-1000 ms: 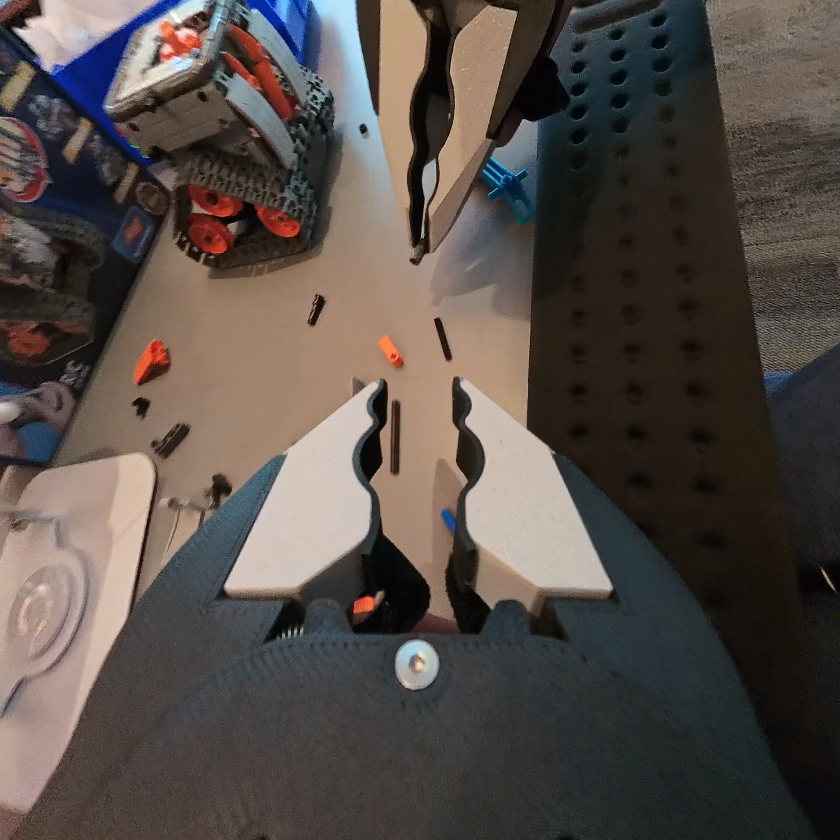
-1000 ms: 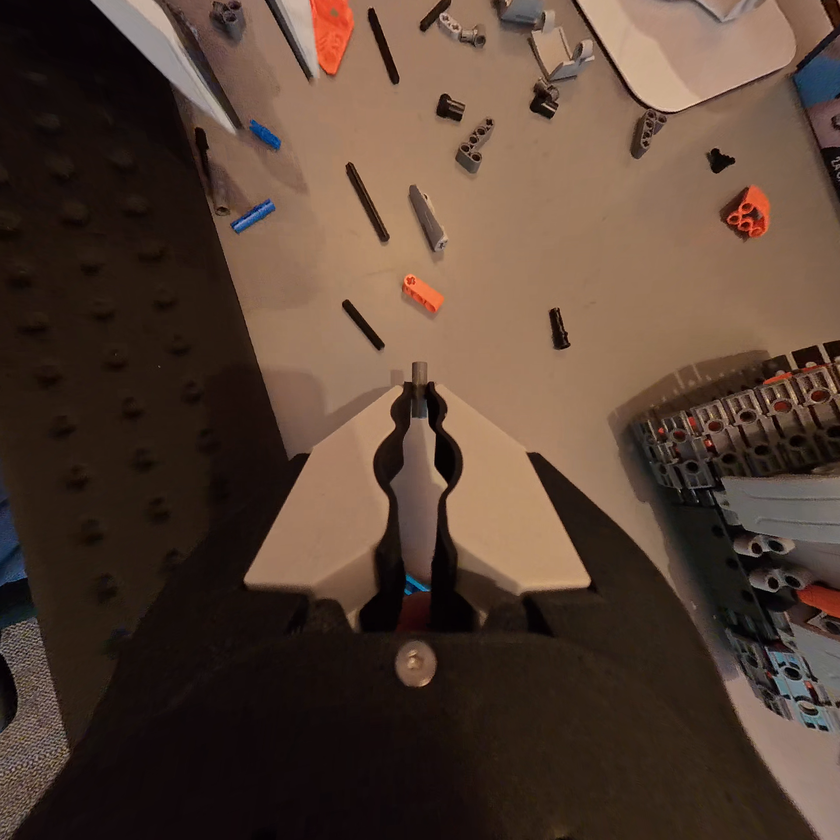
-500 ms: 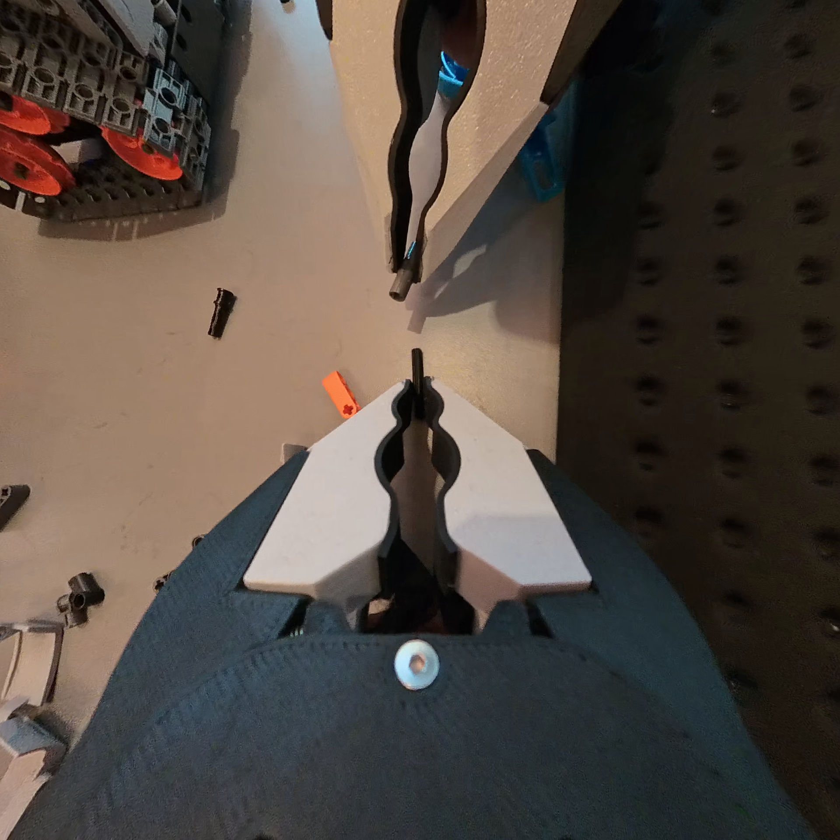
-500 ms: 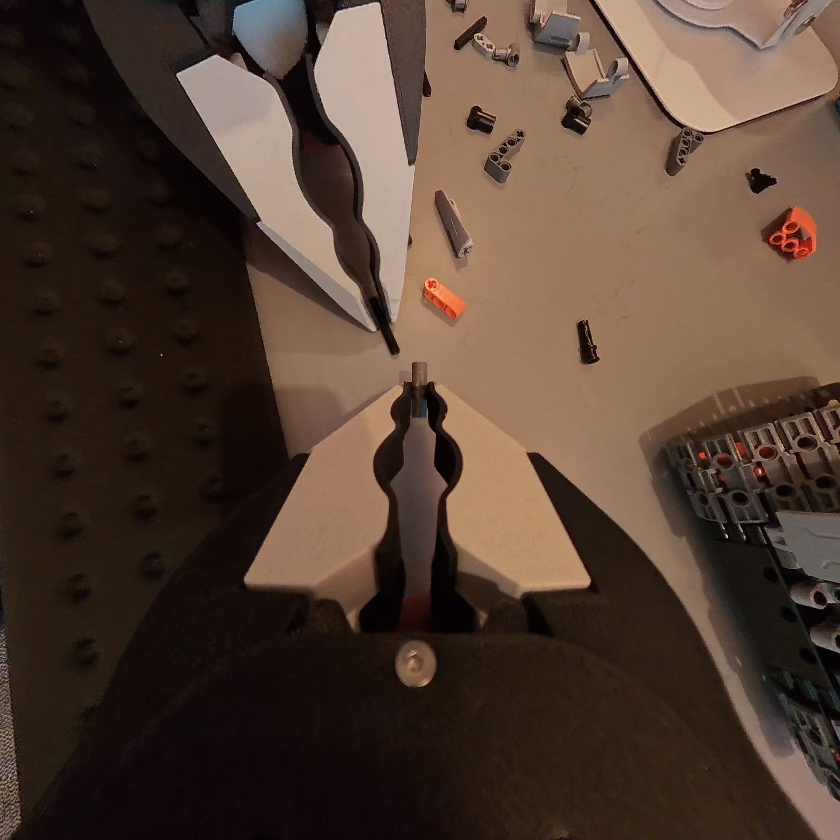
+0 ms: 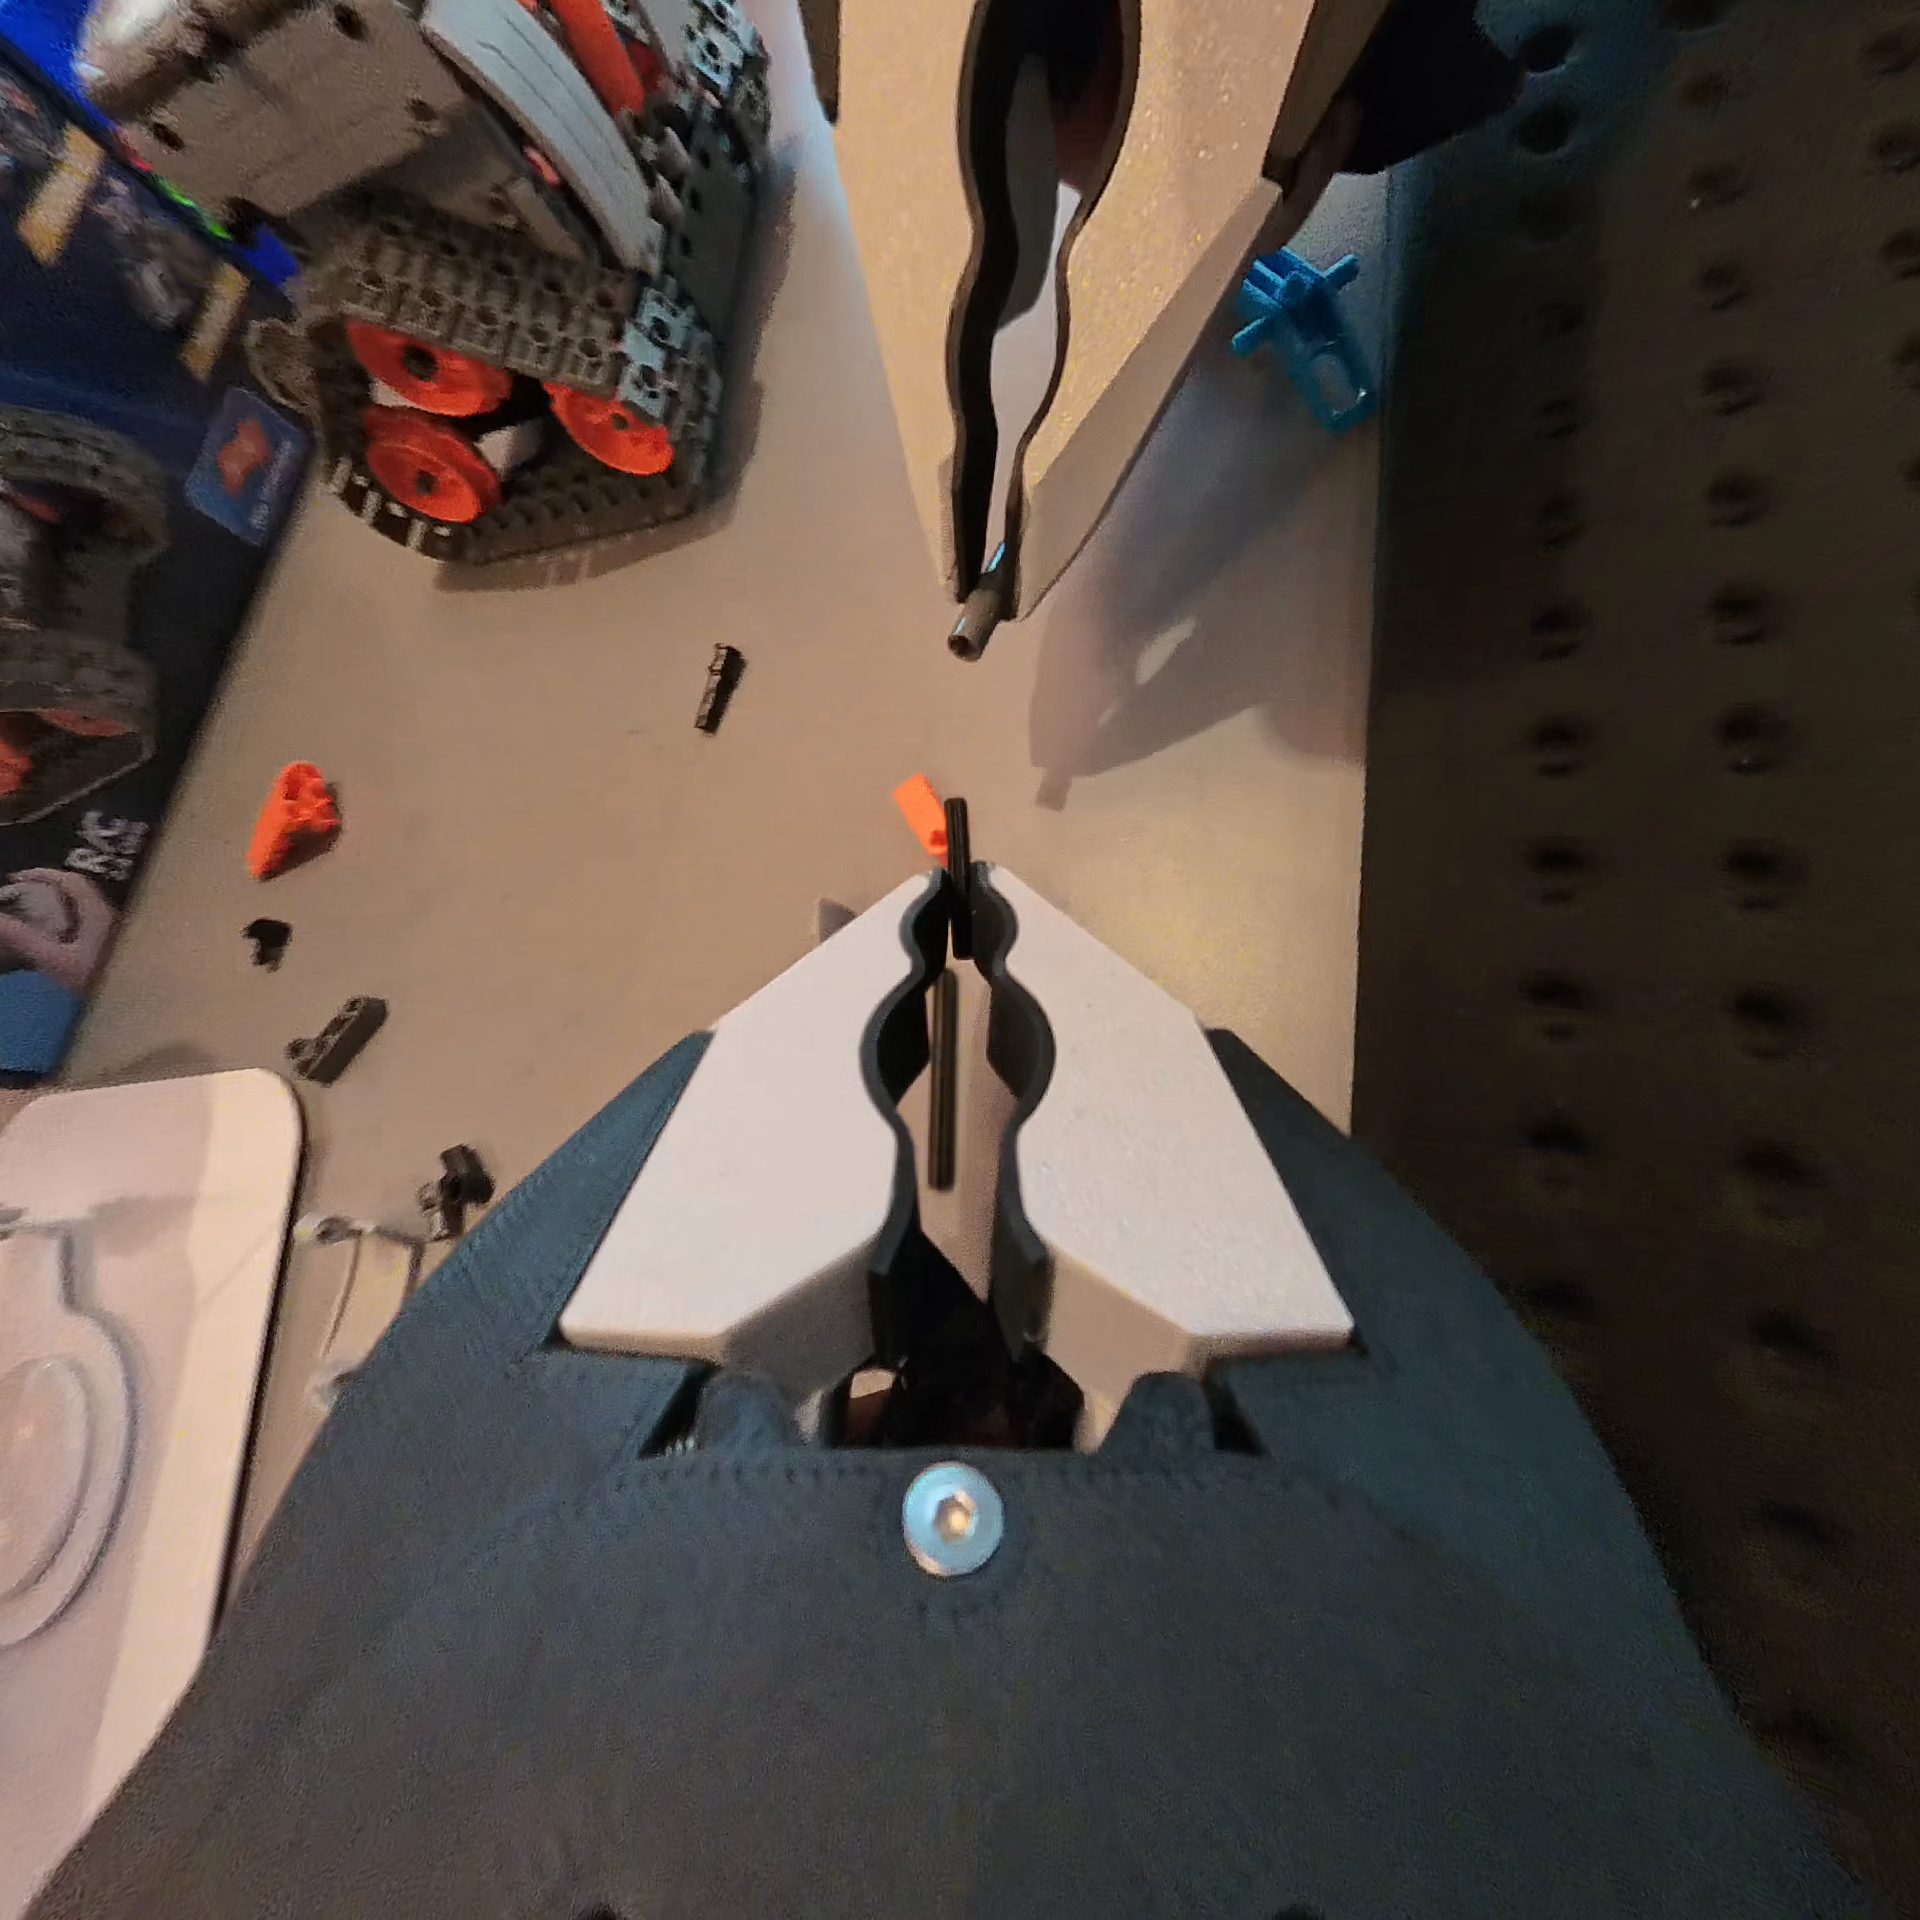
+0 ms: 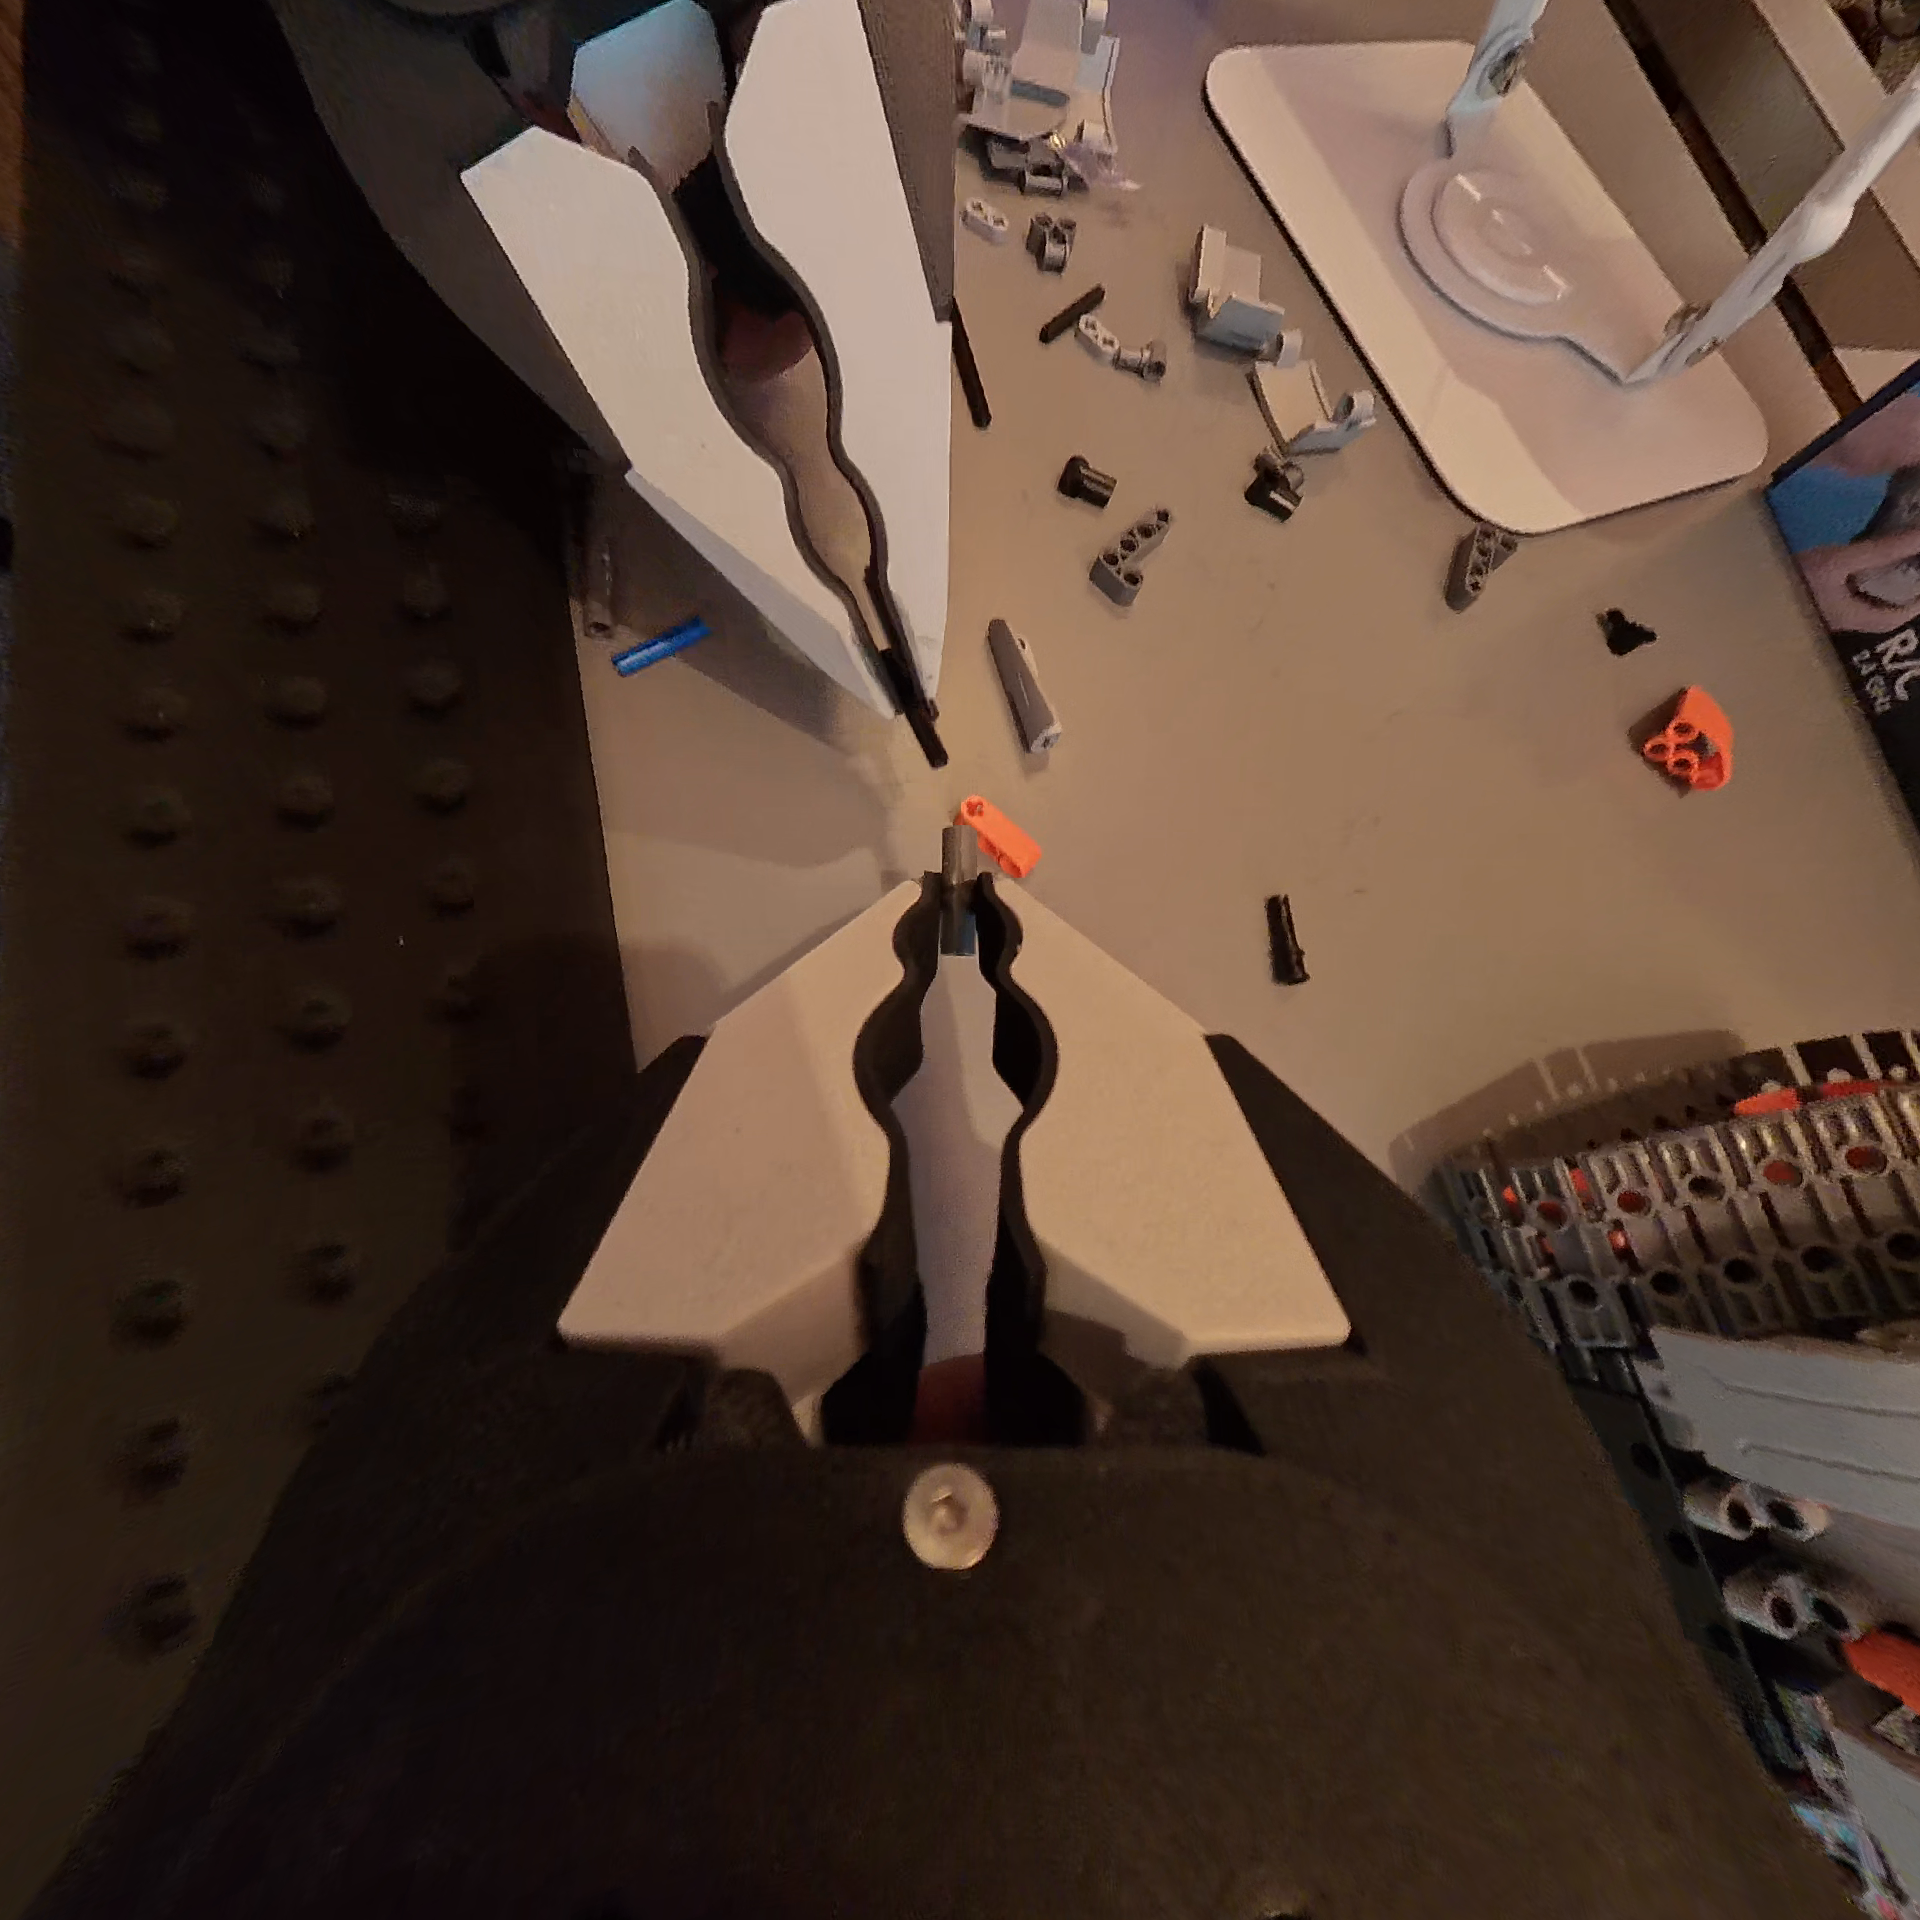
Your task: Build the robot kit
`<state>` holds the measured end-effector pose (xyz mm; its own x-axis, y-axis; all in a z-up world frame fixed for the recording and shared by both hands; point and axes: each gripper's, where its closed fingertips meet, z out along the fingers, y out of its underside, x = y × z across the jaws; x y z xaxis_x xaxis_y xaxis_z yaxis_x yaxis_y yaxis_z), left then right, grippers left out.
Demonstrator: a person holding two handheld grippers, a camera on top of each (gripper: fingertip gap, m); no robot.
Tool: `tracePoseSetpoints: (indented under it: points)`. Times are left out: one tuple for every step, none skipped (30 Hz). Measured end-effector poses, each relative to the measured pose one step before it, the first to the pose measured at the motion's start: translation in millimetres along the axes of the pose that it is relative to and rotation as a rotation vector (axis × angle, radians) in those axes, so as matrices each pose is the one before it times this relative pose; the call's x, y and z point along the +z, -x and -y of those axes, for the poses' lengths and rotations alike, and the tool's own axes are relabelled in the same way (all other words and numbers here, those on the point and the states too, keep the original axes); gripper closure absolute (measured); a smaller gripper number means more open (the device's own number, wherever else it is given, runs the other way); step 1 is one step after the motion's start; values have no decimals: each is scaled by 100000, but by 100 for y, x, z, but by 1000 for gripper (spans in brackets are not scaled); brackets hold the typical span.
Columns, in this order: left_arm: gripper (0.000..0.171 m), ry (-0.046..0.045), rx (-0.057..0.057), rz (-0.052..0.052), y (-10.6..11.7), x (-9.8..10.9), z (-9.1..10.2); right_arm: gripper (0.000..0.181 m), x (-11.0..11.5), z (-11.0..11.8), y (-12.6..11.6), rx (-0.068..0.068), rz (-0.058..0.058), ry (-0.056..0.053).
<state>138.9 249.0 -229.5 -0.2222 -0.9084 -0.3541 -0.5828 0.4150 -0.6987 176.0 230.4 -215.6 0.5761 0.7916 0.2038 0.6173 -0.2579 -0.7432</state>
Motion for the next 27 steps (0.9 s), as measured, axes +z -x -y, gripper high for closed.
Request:
tracePoseSetpoints:
  points:
    - [169,-1670,507,1088,151,-453,-36,177,94,326,-57,-850,-164,-612]
    - [169,-497,273,1750,237,-391,-208,177,102,326,-49,-1029,-215,-617]
    - [169,-603,798,2205,273,-349,-219,177,142,255,46,-875,432,-175]
    - [169,-872,1108,1707,193,-305,-205,177,186,239,31,-1054,308,-122]
    - [169,-771,1121,1785,182,-268,-188,177,162,237,-6,-1121,76,-170]
    - [169,-159,1171,2249,264,-225,-246,177,182,207,-1,-917,261,106]
    - [169,29,1524,1590,172,-161,-235,177,157,236,-14,-1042,187,39]
    - [169,-303,1236,740,62,-132,-131,177,139,263,-55,-1062,13,-198]
    - [169,-34,565,607,71,-79,-135,178,125,263,-29,-716,269,-164]
    - [169,223,570,581,67,-16,-166,177,121,236,-16,-621,445,50]
    - [169,-189,685,597,61,18,-93,178,116,225,-94,-995,-49,-104]
    - [169,-784,183,111,27,-12,46,177,114,222,-102,-934,33,-377]
    - [169,-499,-300,-197,21,-5,76,178,106,183,-80,-467,330,-562]
    - [169,-351,-131,291,76,0,56,178,92,105,-137,-94,-89,-558]
    - [169,-363,269,468,58,2,39,177,69,-26,-164,272,-343,-270]
    - [169,-48,144,133,10,32,-16,178,51,-117,-105,467,-55,-136]
    - [169,117,-113,-198,-35,41,-39,178,25,-127,-61,442,-71,-384]
    - [169,53,8,21,-24,44,-39,178,-3,-118,-56,556,-131,-560]
    - [169,-63,292,214,6,28,1,178,-31,-99,-22,692,89,-433]
    - [169,-73,270,161,5,21,34,177,-20,-75,-26,455,-69,-278]
    - [169,-263,115,198,10,14,52,177,-46,-18,-53,11,-368,-393]
    - [169,-319,77,290,41,17,74,178,-66,17,-20,-33,-200,-452]
    - [169,-84,27,75,15,23,22,178,-57,24,4,68,-17,-332]
    - [169,-24,-21,-24,3,34,6,178,-28,-19,-33,-43,-223,-176]
    - [169,266,-59,-246,-44,45,-45,177,-22,-70,-37,-34,-221,-5]
    - [169,218,49,-16,-5,40,-43,178,-28,-80,-17,93,-8,-13]
    - [169,190,151,275,32,4,-30,178,-31,-66,-19,170,-41,-58]
